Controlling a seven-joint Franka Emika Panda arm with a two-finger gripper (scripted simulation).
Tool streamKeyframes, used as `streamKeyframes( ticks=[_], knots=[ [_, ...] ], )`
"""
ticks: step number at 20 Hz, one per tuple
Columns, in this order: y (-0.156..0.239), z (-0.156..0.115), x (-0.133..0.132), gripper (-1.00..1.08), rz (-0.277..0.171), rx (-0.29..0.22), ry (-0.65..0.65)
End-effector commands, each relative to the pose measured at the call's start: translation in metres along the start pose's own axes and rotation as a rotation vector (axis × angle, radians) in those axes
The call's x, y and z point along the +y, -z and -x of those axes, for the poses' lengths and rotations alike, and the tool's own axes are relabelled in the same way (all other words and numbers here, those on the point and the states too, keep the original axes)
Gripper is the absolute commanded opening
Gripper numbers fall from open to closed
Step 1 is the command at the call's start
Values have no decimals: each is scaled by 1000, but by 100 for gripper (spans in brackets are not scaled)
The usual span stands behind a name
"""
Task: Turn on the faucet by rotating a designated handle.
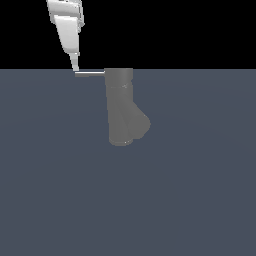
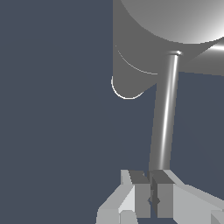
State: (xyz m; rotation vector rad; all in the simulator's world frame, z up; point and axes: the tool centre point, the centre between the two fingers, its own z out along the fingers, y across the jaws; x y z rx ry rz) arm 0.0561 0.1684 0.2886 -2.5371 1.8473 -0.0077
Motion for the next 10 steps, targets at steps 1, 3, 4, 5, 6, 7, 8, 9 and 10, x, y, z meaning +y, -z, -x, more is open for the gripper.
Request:
streamKeyframes(
  ticks=[1,3,4,5,6,7,8,9,10],
  knots=[
    [-8,-7,-10,-100,4,1,-39],
    [-12,-11,-16,-100,5,0,-62],
    [-14,-12,-18,-100,5,0,-71],
    [-15,-14,-21,-100,5,0,-80],
    [-16,-15,-22,-100,6,0,-87],
    [-17,-16,-24,-100,6,0,-93],
    [-18,-17,-25,-100,6,0,-98],
    [-19,-17,-26,-100,6,0,-102],
    [-19,-18,-27,-100,6,-1,-104]
  ],
)
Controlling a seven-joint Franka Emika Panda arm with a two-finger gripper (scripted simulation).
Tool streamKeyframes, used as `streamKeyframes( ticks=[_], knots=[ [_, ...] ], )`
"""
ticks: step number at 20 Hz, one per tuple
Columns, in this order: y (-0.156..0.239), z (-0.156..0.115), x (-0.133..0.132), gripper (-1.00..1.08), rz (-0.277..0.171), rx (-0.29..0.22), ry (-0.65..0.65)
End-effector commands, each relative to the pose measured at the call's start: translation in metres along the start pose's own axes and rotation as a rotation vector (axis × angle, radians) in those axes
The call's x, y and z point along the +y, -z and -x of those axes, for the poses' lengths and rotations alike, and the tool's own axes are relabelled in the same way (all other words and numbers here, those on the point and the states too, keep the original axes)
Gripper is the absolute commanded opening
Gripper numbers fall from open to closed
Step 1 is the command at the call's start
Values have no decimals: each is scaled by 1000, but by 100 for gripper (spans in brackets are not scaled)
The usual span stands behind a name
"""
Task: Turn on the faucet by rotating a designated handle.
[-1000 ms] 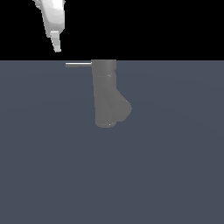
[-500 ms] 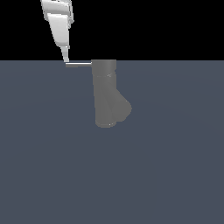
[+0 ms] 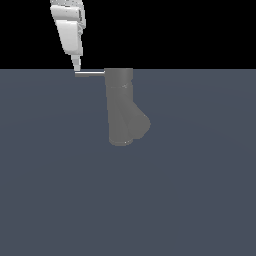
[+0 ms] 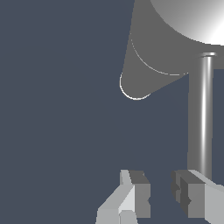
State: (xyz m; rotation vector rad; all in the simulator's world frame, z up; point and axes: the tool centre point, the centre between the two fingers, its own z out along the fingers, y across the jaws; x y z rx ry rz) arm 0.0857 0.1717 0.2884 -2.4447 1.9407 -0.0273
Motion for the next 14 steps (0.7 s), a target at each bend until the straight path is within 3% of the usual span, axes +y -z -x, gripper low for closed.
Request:
streamKeyframes(
  ticks=[1,14],
  knots=[
    [-19,-12,1,-100,27,0,-23],
    [-18,-13,21,-100,27,0,-23]
  ],
)
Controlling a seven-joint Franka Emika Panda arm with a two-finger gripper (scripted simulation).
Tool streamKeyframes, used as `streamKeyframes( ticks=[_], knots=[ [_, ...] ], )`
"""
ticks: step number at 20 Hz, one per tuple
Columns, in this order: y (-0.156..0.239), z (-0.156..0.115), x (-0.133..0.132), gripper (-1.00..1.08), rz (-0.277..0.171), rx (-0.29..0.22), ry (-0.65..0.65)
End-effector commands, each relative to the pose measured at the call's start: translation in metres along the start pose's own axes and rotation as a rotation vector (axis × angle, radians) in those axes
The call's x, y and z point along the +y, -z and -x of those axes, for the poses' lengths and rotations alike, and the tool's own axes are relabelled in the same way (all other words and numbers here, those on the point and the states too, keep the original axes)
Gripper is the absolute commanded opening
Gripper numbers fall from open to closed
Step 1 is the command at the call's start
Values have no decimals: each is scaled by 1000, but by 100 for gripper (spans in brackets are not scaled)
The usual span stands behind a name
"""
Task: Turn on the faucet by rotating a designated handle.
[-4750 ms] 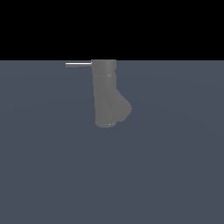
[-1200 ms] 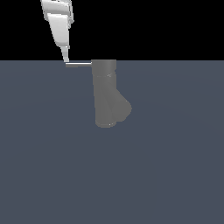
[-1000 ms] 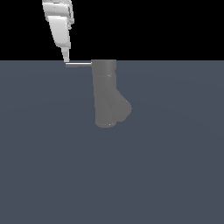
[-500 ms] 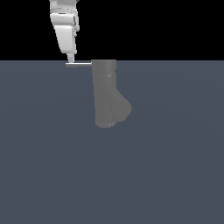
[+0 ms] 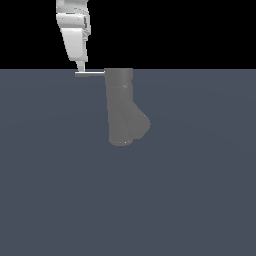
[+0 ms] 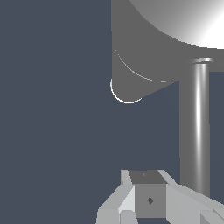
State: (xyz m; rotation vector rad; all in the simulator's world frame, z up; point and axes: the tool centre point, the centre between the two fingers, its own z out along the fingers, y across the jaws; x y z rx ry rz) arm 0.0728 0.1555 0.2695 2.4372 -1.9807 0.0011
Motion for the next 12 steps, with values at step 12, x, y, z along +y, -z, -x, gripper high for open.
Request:
streamKeyframes(
  ticks=[12],
  knots=[
    [0,-2,35,-100,0,0,0]
  ],
)
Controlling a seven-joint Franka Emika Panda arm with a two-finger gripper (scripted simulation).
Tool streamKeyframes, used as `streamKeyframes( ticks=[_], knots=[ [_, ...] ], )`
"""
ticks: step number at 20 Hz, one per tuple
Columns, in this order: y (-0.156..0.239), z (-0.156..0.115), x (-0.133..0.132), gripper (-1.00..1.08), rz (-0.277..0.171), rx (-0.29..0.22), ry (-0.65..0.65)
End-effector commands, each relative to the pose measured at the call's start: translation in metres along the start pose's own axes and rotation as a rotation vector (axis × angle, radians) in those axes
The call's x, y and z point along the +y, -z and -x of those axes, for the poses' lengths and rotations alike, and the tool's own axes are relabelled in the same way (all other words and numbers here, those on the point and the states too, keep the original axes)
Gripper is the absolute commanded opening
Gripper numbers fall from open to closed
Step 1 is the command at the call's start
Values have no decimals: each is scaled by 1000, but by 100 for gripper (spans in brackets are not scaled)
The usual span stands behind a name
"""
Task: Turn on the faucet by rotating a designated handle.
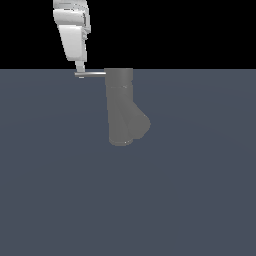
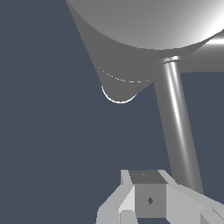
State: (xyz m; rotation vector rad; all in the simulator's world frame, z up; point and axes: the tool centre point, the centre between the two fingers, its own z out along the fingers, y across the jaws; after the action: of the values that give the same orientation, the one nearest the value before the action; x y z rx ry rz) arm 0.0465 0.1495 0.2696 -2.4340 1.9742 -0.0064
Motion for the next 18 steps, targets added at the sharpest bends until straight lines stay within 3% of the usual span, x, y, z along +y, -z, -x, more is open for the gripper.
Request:
streamKeyframes(
  ticks=[1,18],
  knots=[
    [0,-2,10,-100,9,3,-2],
    [1,-5,54,-100,9,2,-2]
  ],
)
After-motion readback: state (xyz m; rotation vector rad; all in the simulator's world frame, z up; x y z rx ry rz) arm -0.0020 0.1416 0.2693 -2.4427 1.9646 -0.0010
